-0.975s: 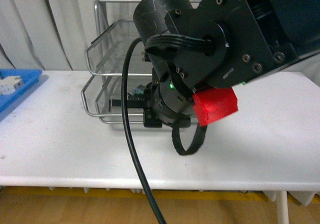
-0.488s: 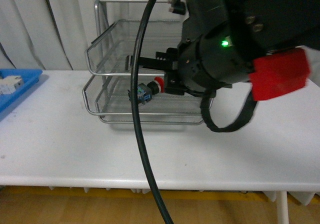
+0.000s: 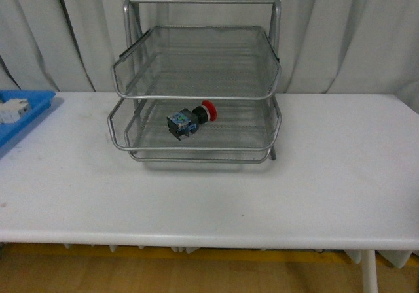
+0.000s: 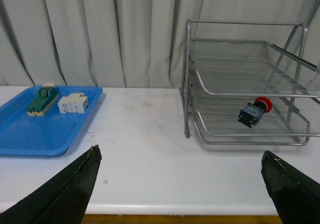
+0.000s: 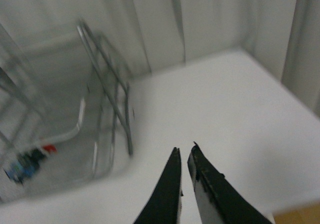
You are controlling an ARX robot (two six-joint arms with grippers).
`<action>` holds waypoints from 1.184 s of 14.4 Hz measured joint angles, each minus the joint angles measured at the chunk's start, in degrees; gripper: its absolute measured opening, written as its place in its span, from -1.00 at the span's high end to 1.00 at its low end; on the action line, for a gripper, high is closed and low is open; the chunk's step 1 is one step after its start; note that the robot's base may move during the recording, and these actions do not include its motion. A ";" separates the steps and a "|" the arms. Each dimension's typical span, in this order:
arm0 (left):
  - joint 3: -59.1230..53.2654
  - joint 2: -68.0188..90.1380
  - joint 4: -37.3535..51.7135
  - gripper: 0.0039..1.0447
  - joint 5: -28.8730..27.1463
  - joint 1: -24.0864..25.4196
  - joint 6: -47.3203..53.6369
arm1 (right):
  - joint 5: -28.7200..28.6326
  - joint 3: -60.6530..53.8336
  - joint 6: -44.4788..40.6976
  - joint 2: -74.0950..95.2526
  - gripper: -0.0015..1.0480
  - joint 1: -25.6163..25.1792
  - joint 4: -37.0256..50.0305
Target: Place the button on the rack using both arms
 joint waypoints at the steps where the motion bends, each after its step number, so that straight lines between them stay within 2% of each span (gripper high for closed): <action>1: -0.02 0.00 0.02 -0.88 0.00 0.00 0.00 | -3.87 -6.25 -5.81 -4.33 0.96 -2.73 10.21; 2: 0.00 0.00 0.02 -0.88 0.04 0.00 0.00 | -7.23 -9.92 -11.04 -6.34 0.96 -3.87 14.47; 4: 0.00 0.00 0.00 -0.88 0.00 0.00 0.00 | -10.05 -13.68 -14.86 -9.66 0.97 -6.19 13.44; 9: 0.00 0.00 0.02 -0.88 0.02 0.00 0.00 | -14.58 -18.95 -16.55 -20.70 0.97 -10.80 8.46; 11: -0.02 0.00 0.02 -0.88 0.02 -0.02 0.00 | -19.87 -20.57 -16.59 -26.16 0.97 -16.52 4.85; 13: -0.02 0.00 0.02 -0.88 0.02 0.00 0.00 | -20.52 -22.75 -16.59 -30.03 0.97 -16.63 5.16; 17: 0.00 0.00 0.04 -0.88 0.02 -0.02 0.00 | -20.52 -23.32 -16.59 -37.94 0.97 -16.61 -3.10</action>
